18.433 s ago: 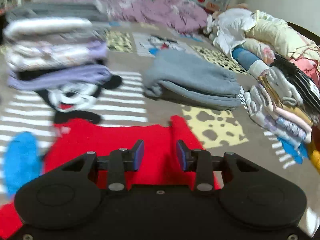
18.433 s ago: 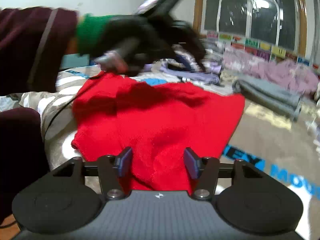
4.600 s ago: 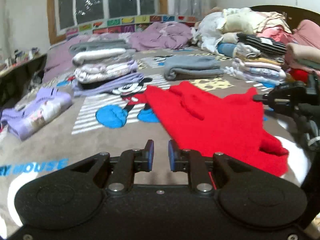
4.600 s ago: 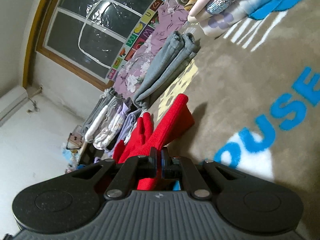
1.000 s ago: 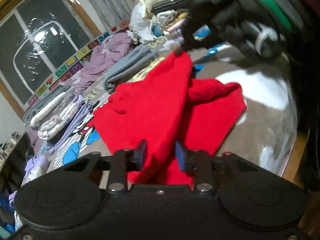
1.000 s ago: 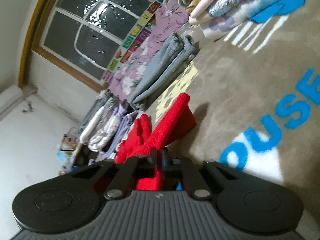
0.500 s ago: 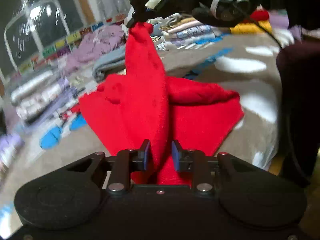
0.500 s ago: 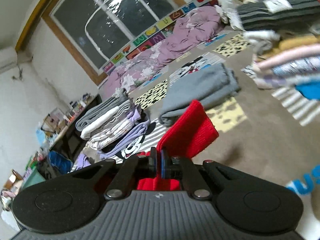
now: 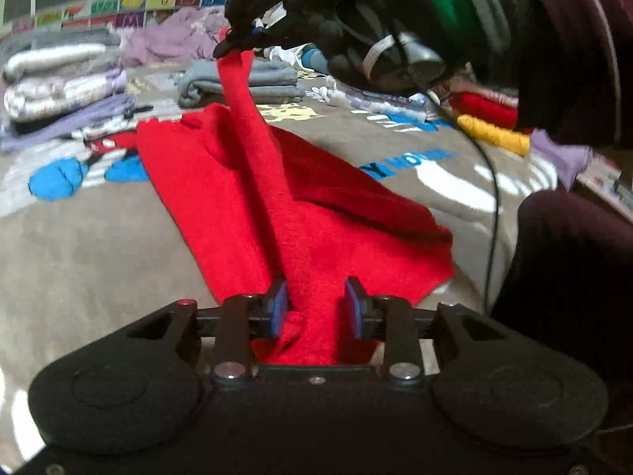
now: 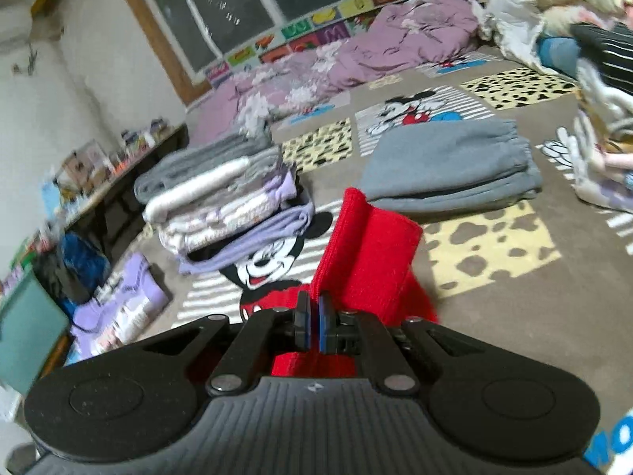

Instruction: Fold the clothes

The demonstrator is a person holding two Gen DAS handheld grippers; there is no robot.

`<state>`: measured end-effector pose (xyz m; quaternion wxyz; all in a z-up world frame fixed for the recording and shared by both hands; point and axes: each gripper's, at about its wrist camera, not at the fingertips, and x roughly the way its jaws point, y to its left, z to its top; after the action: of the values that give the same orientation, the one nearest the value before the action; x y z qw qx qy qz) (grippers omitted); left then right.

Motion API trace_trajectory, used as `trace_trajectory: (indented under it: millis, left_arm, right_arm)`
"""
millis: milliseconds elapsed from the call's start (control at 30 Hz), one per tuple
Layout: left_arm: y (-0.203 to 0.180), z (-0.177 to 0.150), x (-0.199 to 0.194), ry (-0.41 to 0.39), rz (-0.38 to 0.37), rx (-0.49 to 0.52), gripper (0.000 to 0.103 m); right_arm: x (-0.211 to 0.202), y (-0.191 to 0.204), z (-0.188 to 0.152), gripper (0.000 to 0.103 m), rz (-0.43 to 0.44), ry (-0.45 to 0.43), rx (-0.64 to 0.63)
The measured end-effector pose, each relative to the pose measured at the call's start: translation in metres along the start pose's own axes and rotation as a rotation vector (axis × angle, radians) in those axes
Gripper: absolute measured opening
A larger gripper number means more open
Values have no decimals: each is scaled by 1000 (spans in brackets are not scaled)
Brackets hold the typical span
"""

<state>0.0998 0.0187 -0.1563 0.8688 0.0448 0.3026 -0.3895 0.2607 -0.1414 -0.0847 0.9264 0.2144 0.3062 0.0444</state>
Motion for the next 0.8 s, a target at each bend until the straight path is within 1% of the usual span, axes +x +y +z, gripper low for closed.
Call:
trace_trajectory:
  millis: [67, 200, 367, 667, 800]
  left_arm:
    - [3, 0, -2, 2, -20, -22, 41]
    - [6, -1, -5, 9, -56, -47, 47]
    - [13, -1, -6, 18, -84, -81, 48]
    - [23, 1, -5, 33, -127, -137, 49]
    - [27, 1, -6, 37, -146, -170, 50]
  right_arm:
    - [11, 8, -1, 6, -19, 17, -29]
    - [34, 20, -3, 6, -57, 50, -75]
    - [55, 27, -9, 6, -72, 89, -106]
    - [80, 44, -16, 6, -83, 132, -200]
    - [94, 44, -15, 7, -86, 152, -185]
